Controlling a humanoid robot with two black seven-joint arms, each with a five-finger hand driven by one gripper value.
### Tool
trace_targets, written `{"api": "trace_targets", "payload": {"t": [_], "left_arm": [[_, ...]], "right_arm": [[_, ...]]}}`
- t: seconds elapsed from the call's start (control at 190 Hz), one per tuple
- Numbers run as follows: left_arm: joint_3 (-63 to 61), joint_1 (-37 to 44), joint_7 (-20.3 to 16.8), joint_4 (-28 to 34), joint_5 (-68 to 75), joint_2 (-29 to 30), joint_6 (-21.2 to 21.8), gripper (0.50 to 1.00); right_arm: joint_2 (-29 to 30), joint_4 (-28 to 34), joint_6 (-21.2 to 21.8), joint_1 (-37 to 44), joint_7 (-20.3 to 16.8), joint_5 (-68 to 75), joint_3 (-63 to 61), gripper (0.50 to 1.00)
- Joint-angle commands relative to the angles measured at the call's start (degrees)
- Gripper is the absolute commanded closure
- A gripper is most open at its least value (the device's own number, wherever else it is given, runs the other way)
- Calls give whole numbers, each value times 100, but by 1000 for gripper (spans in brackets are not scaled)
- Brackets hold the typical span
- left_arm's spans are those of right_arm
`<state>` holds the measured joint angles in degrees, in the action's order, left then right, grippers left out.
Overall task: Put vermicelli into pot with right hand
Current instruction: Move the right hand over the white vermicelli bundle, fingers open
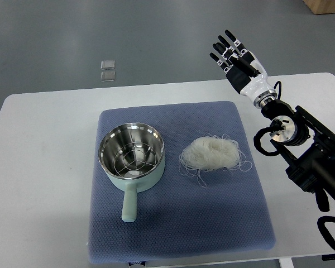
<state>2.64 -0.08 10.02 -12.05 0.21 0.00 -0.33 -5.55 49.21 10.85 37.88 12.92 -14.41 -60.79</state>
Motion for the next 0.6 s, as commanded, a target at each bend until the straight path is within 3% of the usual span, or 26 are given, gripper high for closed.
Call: {"api": "trace_targets", "payload": {"t": [0.0, 0.379, 0.469, 0.595], "left_arm": [[0, -1, 0, -8, -3, 0, -11, 500], [0, -36, -9, -26, -3, 0, -2, 500], [0, -36, -9, -61, -3, 0, -20, 500], [-9, -44, -9, -87, 23, 0, -29, 500]], "right_arm": [[-8, -8, 23, 0, 0, 0, 32, 574], [-149, -8, -144, 308, -9, -668, 278, 576], [-658, 36, 23, 677, -17, -1854, 1008, 576], [-1633, 352, 734, 1555, -333, -3541, 2562, 574]]}}
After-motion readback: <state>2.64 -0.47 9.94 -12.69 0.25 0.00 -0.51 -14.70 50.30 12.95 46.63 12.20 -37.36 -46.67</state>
